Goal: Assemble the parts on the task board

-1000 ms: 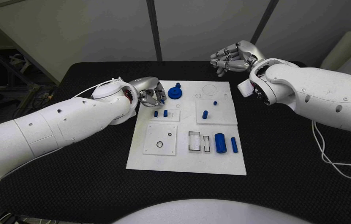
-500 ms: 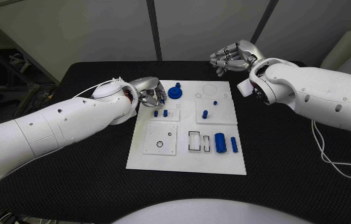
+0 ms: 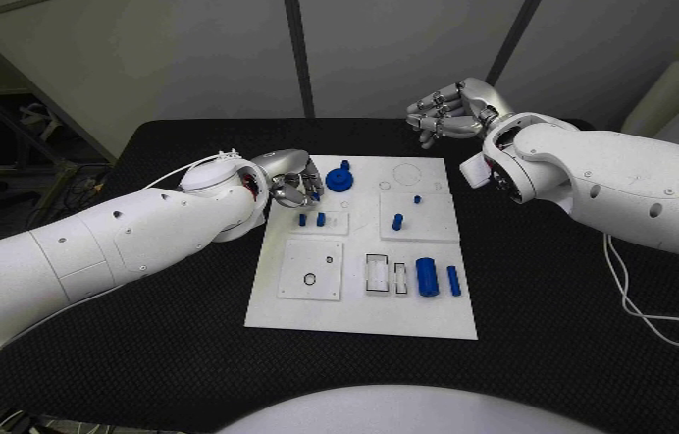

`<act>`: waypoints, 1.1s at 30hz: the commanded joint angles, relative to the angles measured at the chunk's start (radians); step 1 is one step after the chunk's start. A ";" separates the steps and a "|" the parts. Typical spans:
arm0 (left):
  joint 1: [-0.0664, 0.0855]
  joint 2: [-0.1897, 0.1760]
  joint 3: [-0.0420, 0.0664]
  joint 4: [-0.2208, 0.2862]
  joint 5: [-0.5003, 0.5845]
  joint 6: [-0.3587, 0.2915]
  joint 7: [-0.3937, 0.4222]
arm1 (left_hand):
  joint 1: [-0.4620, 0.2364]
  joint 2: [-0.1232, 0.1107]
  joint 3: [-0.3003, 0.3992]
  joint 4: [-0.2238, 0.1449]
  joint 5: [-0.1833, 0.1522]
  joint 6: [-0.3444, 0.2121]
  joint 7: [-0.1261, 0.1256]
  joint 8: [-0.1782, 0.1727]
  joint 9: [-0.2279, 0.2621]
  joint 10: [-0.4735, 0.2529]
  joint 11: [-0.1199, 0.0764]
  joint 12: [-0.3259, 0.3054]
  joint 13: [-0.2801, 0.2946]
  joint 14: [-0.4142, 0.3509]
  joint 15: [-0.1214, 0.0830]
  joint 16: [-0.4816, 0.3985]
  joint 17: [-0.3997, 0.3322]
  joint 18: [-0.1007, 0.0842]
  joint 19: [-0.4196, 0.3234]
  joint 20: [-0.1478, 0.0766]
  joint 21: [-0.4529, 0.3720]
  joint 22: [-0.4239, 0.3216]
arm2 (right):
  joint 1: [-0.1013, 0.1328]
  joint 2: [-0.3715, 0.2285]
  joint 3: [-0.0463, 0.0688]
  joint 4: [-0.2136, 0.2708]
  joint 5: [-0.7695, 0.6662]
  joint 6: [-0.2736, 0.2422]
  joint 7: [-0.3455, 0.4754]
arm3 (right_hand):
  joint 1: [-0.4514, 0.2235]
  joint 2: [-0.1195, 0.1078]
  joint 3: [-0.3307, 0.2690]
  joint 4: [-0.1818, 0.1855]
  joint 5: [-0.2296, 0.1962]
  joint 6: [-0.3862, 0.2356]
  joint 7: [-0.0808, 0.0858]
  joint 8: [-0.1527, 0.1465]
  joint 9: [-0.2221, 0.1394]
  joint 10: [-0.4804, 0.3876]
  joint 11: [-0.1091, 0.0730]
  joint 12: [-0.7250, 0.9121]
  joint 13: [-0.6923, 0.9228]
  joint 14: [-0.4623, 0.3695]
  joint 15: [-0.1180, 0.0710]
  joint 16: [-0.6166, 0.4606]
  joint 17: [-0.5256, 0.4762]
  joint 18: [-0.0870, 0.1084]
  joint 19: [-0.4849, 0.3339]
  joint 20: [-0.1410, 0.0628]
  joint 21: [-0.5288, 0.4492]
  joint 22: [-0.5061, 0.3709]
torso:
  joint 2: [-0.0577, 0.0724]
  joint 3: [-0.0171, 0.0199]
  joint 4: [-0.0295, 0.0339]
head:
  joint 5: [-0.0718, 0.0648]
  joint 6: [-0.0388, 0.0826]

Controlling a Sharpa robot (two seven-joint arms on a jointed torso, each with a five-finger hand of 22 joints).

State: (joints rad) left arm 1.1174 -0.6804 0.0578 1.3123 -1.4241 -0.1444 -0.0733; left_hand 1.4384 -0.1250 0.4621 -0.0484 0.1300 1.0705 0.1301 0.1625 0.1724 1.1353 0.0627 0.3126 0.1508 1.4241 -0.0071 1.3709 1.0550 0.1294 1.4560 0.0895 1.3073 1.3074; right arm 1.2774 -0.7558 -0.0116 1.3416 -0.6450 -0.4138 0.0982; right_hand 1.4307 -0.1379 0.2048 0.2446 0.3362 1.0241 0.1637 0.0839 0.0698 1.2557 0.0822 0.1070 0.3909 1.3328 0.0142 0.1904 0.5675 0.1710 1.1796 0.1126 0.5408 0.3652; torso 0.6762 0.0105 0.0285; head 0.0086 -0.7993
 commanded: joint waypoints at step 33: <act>-0.002 0.002 -0.001 -0.005 -0.003 0.024 -0.024 | -0.084 -0.043 -0.036 0.028 -0.007 -0.066 0.014 -0.064 -0.023 -0.034 0.018 -0.058 0.001 -0.023 0.011 -0.015 -0.048 -0.059 -0.016 0.012 -0.051 0.094 | 0.002 -0.001 0.000 0.001 -0.004 0.006 0.004 | 0.003 0.006 0.005 -0.001 0.005 -0.003 0.003 -0.004 0.000 0.001 0.003 -0.002 -0.006 0.004 0.005 -0.009 -0.002 0.012 0.006 0.006 -0.008 -0.004 | 0.001 0.0002 0.0003 | -0.002 -0.003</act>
State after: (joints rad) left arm 1.1150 -0.6775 0.0564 1.3077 -1.4249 -0.1283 -0.0898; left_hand 1.3633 -0.1683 0.4331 -0.0194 0.1261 1.0110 0.1466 0.1032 0.1498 1.1079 0.0791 0.2574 0.1532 1.4061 0.0030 1.3612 1.0080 0.1295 1.4450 0.1004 1.2570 1.3074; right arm 1.2772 -0.7566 -0.0116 1.3421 -0.6455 -0.4133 0.0980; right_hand 1.4307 -0.1379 0.2048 0.2446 0.3362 1.0242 0.1637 0.0839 0.0698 1.2557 0.0822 0.1070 0.3863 1.3328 0.0142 0.1858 0.5668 0.1710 1.1832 0.1163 0.5367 0.3627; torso 0.6770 0.0110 0.0285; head 0.0067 -0.8023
